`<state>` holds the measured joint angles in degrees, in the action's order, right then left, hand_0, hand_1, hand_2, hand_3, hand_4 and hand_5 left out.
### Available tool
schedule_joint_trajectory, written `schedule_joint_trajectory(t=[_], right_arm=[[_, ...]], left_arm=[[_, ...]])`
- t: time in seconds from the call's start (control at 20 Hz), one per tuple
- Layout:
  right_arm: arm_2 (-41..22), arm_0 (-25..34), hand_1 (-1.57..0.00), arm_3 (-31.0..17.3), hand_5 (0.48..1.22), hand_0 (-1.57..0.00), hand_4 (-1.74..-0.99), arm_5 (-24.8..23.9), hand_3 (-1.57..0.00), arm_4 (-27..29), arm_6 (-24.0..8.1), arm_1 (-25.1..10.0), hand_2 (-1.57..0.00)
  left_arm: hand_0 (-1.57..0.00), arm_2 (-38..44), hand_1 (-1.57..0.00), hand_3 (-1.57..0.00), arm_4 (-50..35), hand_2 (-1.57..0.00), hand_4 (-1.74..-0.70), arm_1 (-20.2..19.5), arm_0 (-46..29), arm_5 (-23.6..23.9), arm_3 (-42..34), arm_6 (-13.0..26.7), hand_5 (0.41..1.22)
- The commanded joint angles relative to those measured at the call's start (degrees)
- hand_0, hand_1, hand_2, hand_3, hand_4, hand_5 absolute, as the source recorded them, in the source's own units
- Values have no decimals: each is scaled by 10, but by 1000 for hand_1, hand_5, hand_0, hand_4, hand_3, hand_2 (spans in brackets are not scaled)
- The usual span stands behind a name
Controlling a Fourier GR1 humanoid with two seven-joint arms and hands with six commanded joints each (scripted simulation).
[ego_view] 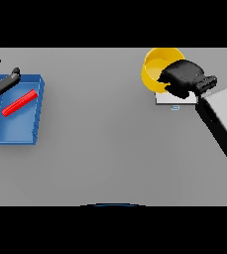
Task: Pick up the red beaker and tilt it to pour out 1 green nut into yellow bowl. Pick up the yellow bowl and place it on the metallic measuring scale.
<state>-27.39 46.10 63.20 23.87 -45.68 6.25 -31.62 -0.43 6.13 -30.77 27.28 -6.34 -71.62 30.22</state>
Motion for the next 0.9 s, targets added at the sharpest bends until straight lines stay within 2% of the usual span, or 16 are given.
schedule_joint_trajectory(t=[0.0, 0.2, 0.35, 0.5, 0.75, 0.85], right_arm=[[2, 4, -1571, -19, 1221, -1567, -1741, -9, -1155, -1, 9, 0, -1556], [14, 20, -1571, -100, 1221, -1570, -1741, -41, -1159, -5, 7, 6, -1533], [20, 30, -1571, -152, 1221, -1570, -1741, -61, -1206, -4, 21, 13, -1475], [21, 33, -1571, -191, 1221, -1571, -1741, -77, -1317, -5, 41, 16, -1413], [22, 38, -1571, -240, 1221, -1571, -1741, -94, -1392, -5, 41, 33, -1380], [20, 37, -1571, -251, 1221, -1571, -1741, -97, -1417, -6, 46, 36, -1380]], left_arm=[[1, 2, 1, 1, -1, 1, -852, -4, -4, -1, -4, 0, 758], [1, 1, 1, 1, -1, 1, -858, -5, -15, 3, -22, 14, 768], [1, -3, 1, 1, 4, 1, -863, 0, -10, 7, -18, 31, 784], [1, -6, 1, 1, 7, 1, -858, 1, -8, 6, -15, 26, 802], [1, -4, 1, 1, 9, 1, -851, -4, 0, 4, -8, 31, 802], [1, -6, 1, 1, 10, 1, -847, 1, -9, 6, -3, 19, 796]])
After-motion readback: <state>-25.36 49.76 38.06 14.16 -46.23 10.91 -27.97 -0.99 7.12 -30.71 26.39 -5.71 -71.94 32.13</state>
